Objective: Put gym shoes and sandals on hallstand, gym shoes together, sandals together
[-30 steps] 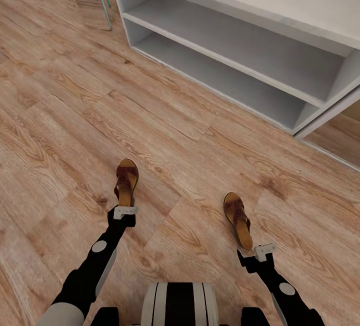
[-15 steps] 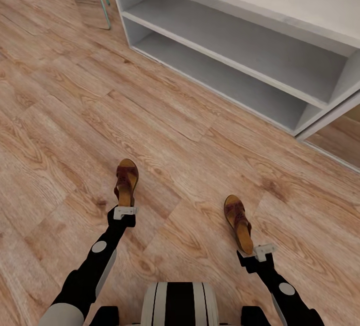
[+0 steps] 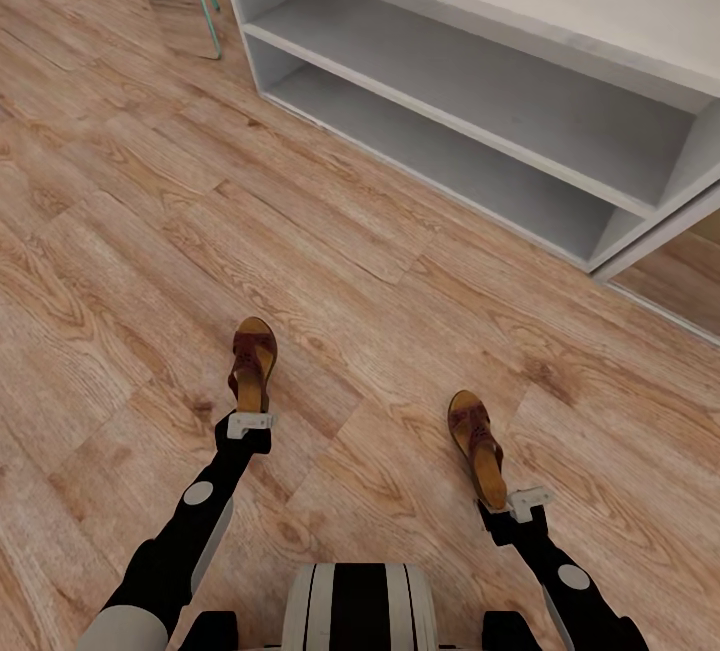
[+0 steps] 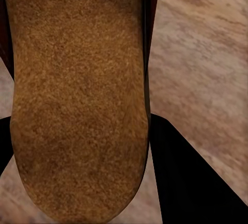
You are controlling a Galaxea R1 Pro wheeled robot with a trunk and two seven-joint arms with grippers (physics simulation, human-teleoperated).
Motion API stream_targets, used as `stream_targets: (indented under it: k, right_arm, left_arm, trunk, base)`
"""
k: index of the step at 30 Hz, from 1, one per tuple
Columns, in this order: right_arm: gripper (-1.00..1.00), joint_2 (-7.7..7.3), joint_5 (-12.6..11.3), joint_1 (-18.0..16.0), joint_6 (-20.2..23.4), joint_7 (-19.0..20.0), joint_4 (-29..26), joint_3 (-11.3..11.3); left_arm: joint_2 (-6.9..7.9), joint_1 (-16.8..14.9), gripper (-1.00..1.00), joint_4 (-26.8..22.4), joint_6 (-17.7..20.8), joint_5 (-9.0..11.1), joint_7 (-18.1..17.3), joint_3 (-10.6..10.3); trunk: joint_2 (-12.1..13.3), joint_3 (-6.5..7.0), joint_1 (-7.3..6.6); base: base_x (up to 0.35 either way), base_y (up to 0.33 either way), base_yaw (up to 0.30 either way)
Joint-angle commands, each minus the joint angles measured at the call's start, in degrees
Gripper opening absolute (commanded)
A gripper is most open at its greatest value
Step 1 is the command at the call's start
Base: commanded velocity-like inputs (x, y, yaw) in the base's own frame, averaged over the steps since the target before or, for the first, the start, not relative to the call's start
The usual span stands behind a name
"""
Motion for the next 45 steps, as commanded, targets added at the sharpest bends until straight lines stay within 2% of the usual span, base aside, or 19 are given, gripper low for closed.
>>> stream_targets:
  k: [1,32,45]
  right_arm:
    - [-1.00,0.05,0.5,0.0,-0.3,0.4,0.0,-0.5]
    - [-1.00,0.05,0.6,0.0,-0.3,0.5,0.1,-0.5]
    - [-1.00,0.13,0.7,0.0,-0.3,0.5,0.2,-0.4]
  left_arm:
    - [-0.02,0.0,-1.00,0.0,-0.1,-0.4,-0.2,0.1]
    - [0.07,0.0,-1.00,0.0,-0.2,-0.3,-0.2,0.1]
    - [0.15,0.0,-1.00,0.0,0.1,-0.3,-0.2,0.1]
  trunk:
    - [0.0,-0.02,-0.01]
    - [0.0,-0.02,-0.01]
    - [0.2,2.86,-0.34]
  base:
    - [0.000,0.000,0.000]
    - [0.000,0.000,0.000]
    - [0.000,0.000,0.000]
